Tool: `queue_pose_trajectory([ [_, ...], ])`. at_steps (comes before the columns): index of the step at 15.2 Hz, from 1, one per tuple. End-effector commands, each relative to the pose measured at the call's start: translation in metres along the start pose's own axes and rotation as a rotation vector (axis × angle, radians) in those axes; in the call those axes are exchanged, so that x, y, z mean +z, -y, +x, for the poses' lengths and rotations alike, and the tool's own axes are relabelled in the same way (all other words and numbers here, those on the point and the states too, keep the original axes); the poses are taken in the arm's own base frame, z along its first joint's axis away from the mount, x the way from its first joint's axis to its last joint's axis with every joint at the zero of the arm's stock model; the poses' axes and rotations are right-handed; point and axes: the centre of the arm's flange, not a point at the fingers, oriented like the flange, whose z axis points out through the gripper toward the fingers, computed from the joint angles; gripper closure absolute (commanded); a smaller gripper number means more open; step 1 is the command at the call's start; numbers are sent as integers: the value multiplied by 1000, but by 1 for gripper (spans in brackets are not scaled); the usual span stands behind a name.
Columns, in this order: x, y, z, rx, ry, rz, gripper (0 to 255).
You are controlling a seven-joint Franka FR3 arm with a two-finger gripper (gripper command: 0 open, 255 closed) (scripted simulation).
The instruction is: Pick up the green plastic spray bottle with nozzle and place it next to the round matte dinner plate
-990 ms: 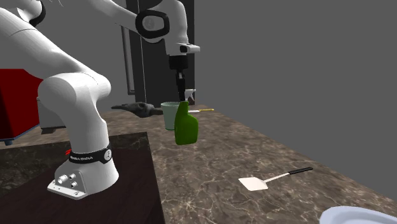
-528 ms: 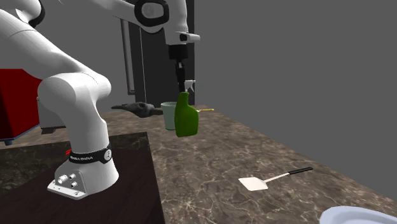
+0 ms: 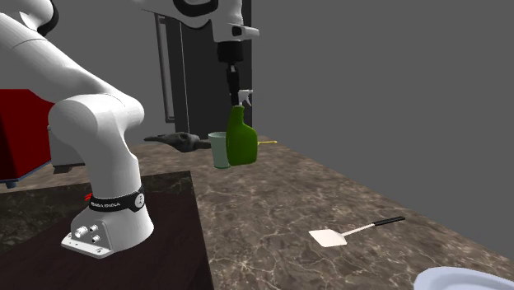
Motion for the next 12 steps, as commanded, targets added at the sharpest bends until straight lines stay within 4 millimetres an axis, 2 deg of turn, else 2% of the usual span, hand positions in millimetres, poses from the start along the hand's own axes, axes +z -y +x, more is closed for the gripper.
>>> queue_pose_trajectory([
  [1, -11, 0, 1, 0, 0, 0, 255],
  [12, -69, 4, 5, 0, 0, 0, 255],
])
